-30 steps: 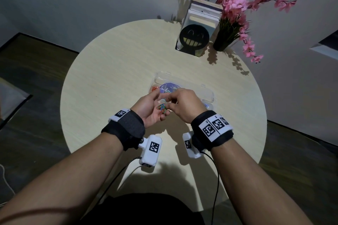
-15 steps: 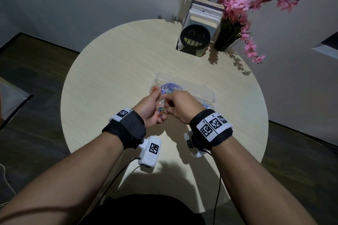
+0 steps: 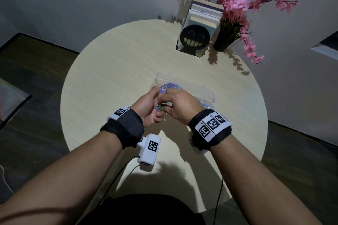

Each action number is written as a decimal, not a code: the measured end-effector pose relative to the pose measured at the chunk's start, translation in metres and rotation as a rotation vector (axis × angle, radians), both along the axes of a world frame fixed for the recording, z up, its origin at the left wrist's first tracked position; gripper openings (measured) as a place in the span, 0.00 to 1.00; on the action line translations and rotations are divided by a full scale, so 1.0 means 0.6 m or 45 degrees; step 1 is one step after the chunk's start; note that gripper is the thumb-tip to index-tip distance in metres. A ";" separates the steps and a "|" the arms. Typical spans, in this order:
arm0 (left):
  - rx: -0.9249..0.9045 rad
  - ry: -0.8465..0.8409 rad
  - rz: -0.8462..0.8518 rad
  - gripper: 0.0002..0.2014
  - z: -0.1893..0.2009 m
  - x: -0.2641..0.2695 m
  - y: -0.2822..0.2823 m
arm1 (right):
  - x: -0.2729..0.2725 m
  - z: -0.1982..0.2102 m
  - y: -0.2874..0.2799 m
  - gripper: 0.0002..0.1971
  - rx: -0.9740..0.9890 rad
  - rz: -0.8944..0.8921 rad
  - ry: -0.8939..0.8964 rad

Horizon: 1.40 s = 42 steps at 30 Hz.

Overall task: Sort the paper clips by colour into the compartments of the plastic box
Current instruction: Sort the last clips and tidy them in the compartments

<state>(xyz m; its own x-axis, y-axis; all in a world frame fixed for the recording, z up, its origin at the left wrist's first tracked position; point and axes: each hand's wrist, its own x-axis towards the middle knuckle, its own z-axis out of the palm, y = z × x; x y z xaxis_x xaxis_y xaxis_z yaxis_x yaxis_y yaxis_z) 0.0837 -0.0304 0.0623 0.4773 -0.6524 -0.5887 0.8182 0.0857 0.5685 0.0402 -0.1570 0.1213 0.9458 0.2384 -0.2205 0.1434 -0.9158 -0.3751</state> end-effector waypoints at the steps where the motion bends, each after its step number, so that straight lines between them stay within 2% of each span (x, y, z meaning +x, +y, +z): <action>1: -0.013 0.007 0.006 0.20 0.000 0.000 0.001 | -0.001 -0.004 0.001 0.10 -0.021 0.015 -0.013; 8: -0.050 0.067 0.053 0.18 0.004 -0.003 0.007 | -0.005 -0.034 -0.002 0.09 -0.035 0.081 -0.142; 15: -0.065 0.094 0.029 0.20 0.006 -0.005 0.006 | -0.002 -0.020 -0.002 0.04 0.041 0.044 -0.027; 21: -0.006 0.062 0.058 0.12 0.003 -0.001 0.009 | 0.009 -0.006 -0.018 0.03 0.101 -0.069 -0.020; 26: 0.086 -0.149 0.083 0.08 0.001 0.004 0.018 | 0.012 -0.005 -0.024 0.03 0.275 -0.271 0.001; 30: 0.112 -0.180 0.107 0.04 -0.005 0.008 0.023 | 0.008 -0.009 -0.019 0.02 0.468 -0.396 0.043; 38: 0.173 -0.242 0.101 0.11 -0.005 0.007 0.019 | 0.016 -0.027 -0.016 0.12 0.843 -0.621 0.164; 42: 0.281 -0.312 0.105 0.14 -0.005 0.006 0.008 | 0.023 -0.041 -0.012 0.11 0.932 -0.693 0.179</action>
<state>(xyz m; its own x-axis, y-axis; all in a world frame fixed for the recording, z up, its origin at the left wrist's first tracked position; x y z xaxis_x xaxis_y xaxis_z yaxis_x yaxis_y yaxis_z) 0.0875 -0.0256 0.0595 0.6683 -0.4752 -0.5724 0.6501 -0.0010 0.7598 0.0540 -0.1643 0.0969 0.9444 -0.1059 -0.3113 -0.3280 -0.3712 -0.8687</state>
